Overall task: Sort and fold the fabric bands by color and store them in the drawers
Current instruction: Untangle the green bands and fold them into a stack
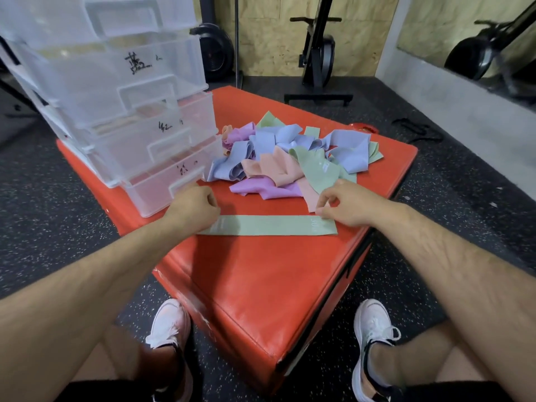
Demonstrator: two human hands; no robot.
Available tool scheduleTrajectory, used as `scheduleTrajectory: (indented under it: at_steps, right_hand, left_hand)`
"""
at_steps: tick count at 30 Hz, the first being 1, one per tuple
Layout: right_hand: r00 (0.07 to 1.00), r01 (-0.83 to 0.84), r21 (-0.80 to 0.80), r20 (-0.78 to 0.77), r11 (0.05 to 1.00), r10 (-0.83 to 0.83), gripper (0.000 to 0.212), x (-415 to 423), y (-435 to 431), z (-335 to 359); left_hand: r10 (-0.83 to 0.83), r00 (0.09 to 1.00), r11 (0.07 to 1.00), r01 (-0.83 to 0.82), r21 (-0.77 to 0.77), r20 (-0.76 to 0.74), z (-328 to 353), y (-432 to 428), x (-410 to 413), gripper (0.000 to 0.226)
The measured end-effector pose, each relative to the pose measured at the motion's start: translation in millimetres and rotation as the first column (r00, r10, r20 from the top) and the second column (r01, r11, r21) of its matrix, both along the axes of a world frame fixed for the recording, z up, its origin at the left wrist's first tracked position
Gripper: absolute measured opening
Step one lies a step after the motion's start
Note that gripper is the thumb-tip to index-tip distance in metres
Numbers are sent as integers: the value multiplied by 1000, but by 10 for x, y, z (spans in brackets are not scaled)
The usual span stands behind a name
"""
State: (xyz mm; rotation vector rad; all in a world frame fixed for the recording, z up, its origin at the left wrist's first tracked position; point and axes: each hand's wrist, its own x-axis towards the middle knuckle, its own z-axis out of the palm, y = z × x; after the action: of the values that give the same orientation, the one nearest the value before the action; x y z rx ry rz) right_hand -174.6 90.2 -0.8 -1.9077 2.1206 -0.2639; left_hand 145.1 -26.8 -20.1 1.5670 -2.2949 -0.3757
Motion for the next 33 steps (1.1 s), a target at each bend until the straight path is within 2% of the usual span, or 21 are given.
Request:
scheduleTrajectory:
  at_steps: [3,6,11,16,22,25,30,33]
  right_hand:
    - [999,32,-79,6,996,-31,5,-58,-177,131]
    - [996,92,-72,-4,993,-93,5,-202,-361,190]
    - [973,232,-15,20,973,-232,35,-463,-544,116]
    - [975,193,68,102,979,-199,47,-459,-630,36]
    - [954,216,33,203,976,-219,38,-446,-668,-35]
    - [948,234,12,217,972,-231,23,-418,-653,-19]
    - [966,174,-92,208,980,-152,14,-369,-587,100]
    - [963,124,-189,258,974,-72,9,-306,-557,247]
  left_hand:
    - [-114,992,990,108,-93,-60,152,-46,-441,16]
    - [-259,955,965,249,-84,-143,243,-109,-930,9]
    - [-377,911,925,380,-18,-166,187,-147,-1620,9]
    - [-413,897,904,425,51,-154,121,-149,-1925,21]
    - [-409,901,901,424,88,-146,118,-139,-1940,23]
    - [-413,898,900,428,87,-150,140,-94,-1913,25]
    - [-392,887,902,422,89,-243,203,0,-1870,32]
    - [-364,886,923,385,21,-287,342,-6,-1846,25]
